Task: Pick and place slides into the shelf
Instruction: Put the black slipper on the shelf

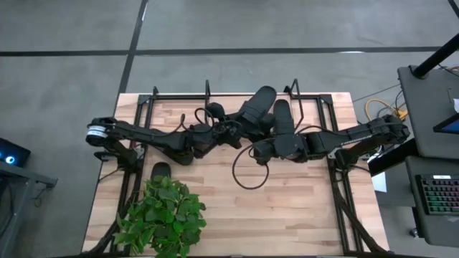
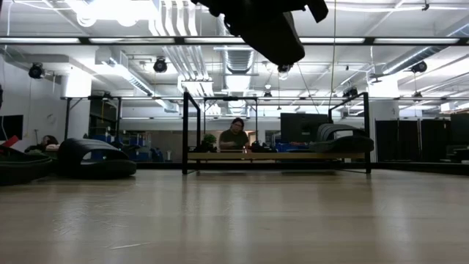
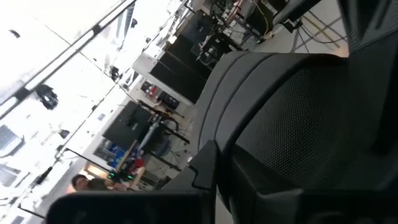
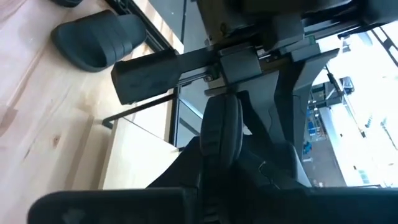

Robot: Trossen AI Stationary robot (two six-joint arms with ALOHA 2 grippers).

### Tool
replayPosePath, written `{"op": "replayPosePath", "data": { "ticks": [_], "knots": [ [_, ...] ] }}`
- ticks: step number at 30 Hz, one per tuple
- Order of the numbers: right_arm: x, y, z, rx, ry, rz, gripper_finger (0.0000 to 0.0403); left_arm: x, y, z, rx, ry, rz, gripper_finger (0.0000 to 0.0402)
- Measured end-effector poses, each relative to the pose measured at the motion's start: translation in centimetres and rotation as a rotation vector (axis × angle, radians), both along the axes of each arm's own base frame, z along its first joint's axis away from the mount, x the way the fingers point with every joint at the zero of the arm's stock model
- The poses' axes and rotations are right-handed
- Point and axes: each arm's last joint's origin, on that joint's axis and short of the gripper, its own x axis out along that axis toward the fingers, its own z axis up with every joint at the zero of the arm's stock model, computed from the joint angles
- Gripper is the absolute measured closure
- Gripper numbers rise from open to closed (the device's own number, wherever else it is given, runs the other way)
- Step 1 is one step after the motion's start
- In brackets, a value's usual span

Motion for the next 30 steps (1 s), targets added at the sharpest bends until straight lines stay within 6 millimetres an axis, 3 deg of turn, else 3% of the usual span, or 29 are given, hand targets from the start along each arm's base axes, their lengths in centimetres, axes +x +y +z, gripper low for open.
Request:
{"op": "replayPosePath", "data": {
  "ticks": [10,16,21,26,30],
  "knots": [
    [-2.3,-0.3,-0.7,0.016,-0.047,0.063,0.037,-2.3,-0.1,1.0,-0.114,0.002,-0.093,0.033],
    [-5.0,-0.5,-0.6,0.06,-0.142,0.23,0.037,-5.5,-0.4,2.6,-0.313,0.029,-0.351,0.0293],
    [-7.1,-0.6,-0.7,0.087,-0.217,0.359,0.037,-6.9,-0.7,3.4,-0.332,0.037,-0.506,0.0286],
    [-9.2,-0.8,-0.8,0.111,-0.28,0.431,0.0371,-7.3,-1.1,2.2,-0.288,0.095,-0.636,0.0286],
    [-10.6,-0.6,-0.6,0.167,-0.311,0.595,0.0371,-7.2,-1.2,0.7,-0.214,0.122,-0.648,0.0286]
  ]
}}
